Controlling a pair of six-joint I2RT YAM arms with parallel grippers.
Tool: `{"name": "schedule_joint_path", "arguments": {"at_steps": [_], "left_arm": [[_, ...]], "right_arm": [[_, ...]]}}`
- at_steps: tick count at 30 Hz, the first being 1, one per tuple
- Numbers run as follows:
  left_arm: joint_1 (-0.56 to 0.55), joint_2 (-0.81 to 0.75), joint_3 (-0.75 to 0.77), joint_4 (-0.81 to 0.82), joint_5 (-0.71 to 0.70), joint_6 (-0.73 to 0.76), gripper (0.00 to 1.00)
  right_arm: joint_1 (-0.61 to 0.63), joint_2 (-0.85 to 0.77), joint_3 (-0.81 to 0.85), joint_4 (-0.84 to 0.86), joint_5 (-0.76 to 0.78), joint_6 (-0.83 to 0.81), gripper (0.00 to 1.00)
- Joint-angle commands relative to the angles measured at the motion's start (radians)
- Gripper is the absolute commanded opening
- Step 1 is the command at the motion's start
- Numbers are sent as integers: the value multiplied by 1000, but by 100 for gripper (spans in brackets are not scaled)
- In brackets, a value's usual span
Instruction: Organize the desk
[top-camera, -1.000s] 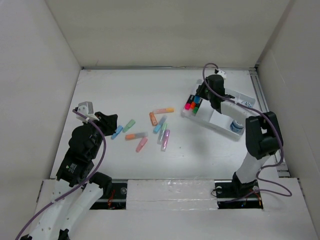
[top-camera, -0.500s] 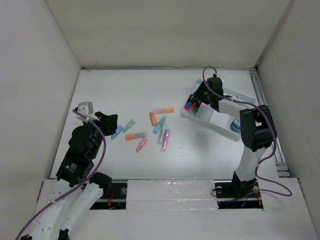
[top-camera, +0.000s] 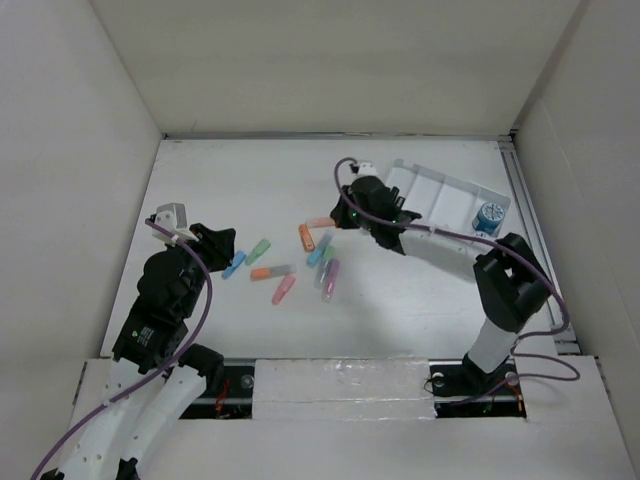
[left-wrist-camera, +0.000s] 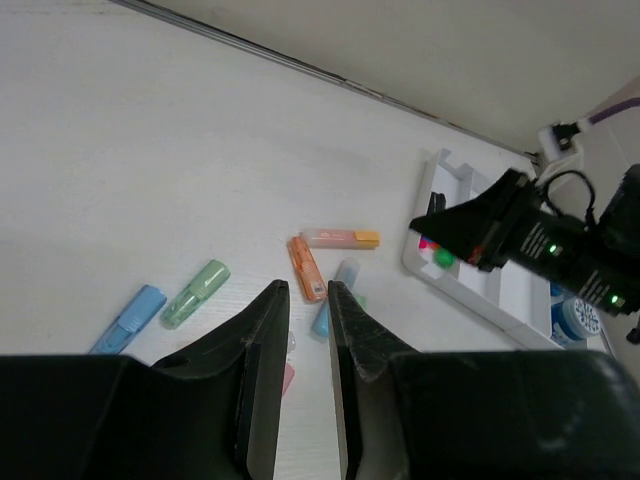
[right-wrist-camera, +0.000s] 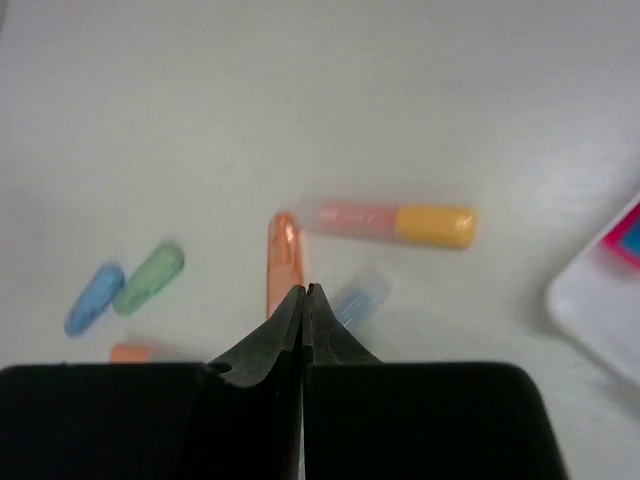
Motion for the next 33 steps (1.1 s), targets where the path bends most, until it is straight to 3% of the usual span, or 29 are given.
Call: {"name": "schedule_joint_path", "arguments": {"at_steps": [1,2,6,9,13,18,31,33], "left_arm": [[-2,4,-11,42,5,10,19],[-2,1,-11,41,4,10,19],[-2,1,-9,42,4,10,19],[-2,4,-11,45,10,11,19],[-2,4,-12,45,10,10,19],[-2,8,-12,47,15,11,19],[-2,7,-14,50,18,13,19],[-2,7,-14,48,18,13,19]], "right_arm": [[116,27,24,-126,68,-59,2],[135,22,17,-137,82,-57,4],[204,-36,-57,-203,147,-45,40],[274,-82,-124,-244,177,-27,56],[327,-65,-154,-303,224,16,57],[356,-10,-143,-280,176,26,54],[356,99,-109,-324,245,39,52],[356,131,-98,-329,260,43,45]]}}
